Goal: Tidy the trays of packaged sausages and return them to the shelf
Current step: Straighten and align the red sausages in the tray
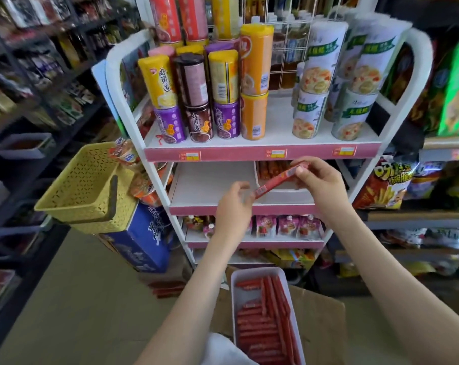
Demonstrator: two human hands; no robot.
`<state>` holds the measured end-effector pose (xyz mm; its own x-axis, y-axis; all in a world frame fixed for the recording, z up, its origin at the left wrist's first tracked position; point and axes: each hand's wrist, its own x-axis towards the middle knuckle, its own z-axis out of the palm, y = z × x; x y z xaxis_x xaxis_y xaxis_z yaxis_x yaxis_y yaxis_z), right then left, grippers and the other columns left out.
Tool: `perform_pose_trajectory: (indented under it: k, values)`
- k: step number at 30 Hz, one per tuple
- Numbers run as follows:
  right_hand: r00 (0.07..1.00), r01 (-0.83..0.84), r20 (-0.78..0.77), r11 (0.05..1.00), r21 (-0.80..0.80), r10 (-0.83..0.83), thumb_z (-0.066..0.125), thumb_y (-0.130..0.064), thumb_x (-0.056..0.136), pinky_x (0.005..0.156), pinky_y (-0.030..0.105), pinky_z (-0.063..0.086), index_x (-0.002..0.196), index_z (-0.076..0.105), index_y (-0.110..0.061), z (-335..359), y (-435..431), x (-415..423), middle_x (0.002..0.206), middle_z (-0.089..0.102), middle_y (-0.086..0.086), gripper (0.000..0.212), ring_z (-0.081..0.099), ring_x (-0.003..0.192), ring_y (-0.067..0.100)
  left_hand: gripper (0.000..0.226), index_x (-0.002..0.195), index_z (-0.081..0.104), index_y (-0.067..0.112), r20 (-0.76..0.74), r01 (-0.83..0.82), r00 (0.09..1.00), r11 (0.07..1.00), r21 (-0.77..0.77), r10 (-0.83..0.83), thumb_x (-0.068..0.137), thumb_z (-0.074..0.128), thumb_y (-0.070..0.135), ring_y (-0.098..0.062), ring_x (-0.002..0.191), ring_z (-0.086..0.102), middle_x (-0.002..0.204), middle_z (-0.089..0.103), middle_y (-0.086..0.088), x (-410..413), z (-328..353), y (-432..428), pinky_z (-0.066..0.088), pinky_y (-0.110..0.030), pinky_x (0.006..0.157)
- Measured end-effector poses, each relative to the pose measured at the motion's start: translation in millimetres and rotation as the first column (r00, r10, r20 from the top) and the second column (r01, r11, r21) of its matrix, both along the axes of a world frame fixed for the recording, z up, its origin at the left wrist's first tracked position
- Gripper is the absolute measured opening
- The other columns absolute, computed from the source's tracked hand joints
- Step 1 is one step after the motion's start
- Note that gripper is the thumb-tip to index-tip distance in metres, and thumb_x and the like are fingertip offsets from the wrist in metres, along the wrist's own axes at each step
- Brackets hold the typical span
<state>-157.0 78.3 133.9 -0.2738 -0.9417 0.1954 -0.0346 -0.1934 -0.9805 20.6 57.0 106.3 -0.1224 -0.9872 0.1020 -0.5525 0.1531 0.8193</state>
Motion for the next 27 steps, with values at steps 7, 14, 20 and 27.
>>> perform_pose_trajectory:
  k: [7, 14, 20, 27]
  values:
    - [0.880, -0.173, -0.470, 0.967, -0.187, 0.067, 0.072, 0.000, 0.078, 0.084, 0.016, 0.045, 0.095, 0.068, -0.012, 11, 4, 35, 0.094, 0.060, -0.001, 0.021, 0.057, 0.090, 0.008, 0.028, 0.123, 0.056, 0.012, 0.037, 0.137, 0.990, 0.897, -0.420, -0.133, 0.097, 0.052, 0.022, -0.023, 0.085, 0.064, 0.097, 0.069, -0.006, -12, 10, 11, 0.046, -0.027, 0.069]
    - [0.814, -0.189, -0.578, 0.966, -0.178, 0.053, 0.077, -0.011, 0.078, 0.094, 0.022, 0.045, 0.117, 0.056, -0.032, 6, 5, 24, 0.110, 0.059, -0.010, 0.049, 0.056, 0.105, 0.007, 0.034, 0.126, 0.049, 0.016, -0.228, 0.085, 0.957, 0.927, -0.364, -0.178, 0.094, 0.056, 0.010, -0.009, 0.097, 0.065, 0.106, 0.069, -0.003, -8, 18, 8, 0.050, -0.018, 0.086]
    - [0.857, -0.225, -0.495, 0.967, -0.115, 0.141, 0.074, -0.009, 0.081, 0.090, 0.013, 0.044, 0.110, 0.057, -0.038, 9, 15, 20, 0.105, 0.063, -0.022, 0.044, 0.058, 0.103, -0.001, 0.041, 0.124, 0.036, 0.019, -0.933, 0.296, 0.274, 0.902, 0.313, 0.233, 0.092, 0.056, 0.003, -0.026, 0.084, 0.068, 0.092, 0.065, -0.018, -11, 41, 1, 0.059, -0.033, 0.069]
    - [0.794, -0.123, -0.593, 0.921, -0.370, -0.133, 0.069, -0.010, 0.085, 0.077, 0.015, 0.044, 0.102, 0.066, -0.018, 15, 18, 18, 0.093, 0.061, -0.016, 0.019, 0.055, 0.088, 0.005, 0.064, 0.146, 0.025, 0.024, -0.438, 0.159, 0.897, 0.967, 0.199, -0.058, 0.092, 0.054, 0.041, -0.007, 0.115, 0.055, 0.132, 0.054, 0.002, -13, 46, 8, 0.043, -0.025, 0.096]
